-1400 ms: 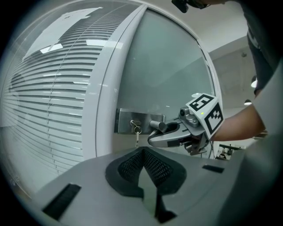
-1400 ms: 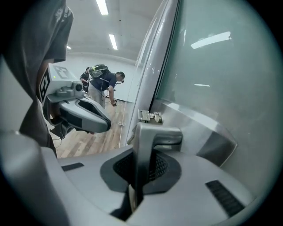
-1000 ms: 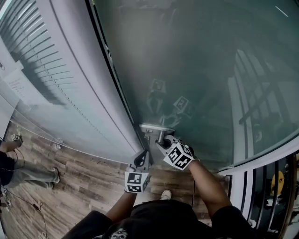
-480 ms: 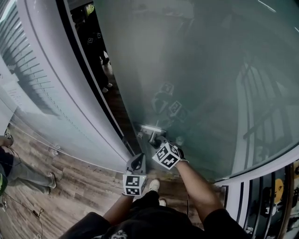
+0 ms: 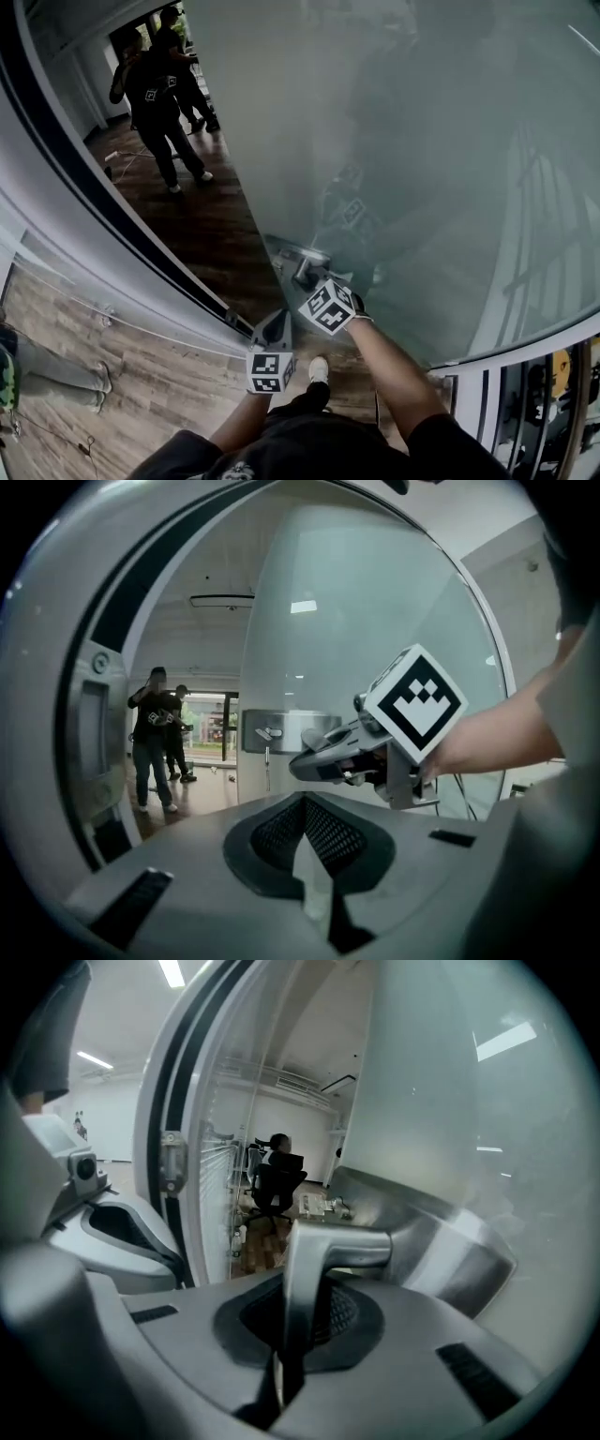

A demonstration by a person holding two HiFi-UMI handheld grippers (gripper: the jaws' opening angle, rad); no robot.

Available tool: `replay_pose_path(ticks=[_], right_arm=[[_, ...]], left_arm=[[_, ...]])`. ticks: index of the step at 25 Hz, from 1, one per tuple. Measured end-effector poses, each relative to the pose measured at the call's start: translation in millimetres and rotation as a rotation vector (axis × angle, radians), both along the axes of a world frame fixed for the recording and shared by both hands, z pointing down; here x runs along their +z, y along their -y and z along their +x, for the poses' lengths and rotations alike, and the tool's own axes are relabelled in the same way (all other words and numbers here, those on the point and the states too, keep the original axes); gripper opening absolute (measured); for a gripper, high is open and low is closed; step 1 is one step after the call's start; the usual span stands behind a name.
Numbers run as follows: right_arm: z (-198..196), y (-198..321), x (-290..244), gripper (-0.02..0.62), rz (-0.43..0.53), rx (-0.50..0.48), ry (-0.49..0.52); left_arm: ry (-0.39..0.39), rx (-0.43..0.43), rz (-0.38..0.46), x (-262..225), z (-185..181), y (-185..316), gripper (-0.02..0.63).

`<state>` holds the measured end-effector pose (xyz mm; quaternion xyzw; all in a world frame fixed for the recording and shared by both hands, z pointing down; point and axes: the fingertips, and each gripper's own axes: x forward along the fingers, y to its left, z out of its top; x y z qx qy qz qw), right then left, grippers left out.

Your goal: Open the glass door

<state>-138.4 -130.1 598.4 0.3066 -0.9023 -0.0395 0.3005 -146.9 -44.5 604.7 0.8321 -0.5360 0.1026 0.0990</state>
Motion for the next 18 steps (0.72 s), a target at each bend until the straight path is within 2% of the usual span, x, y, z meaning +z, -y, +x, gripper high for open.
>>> replay_pose_path(ticks=[6,11,18], right_arm=[[18,56,3,0.017,-0.010,0.067,0.007],[47,111,2,0.017,-0.034,0.113,0.018],[83,189,2,0.017,-0.068,0.158,0.055]], left_arm=[[-0.026,0.021,0.033,-5,15,51,0.003],[-0.053,0.057,0.041,-19,43,99,0.003],[-0.064,0.113,0.086,-42,62,165,0.003]])
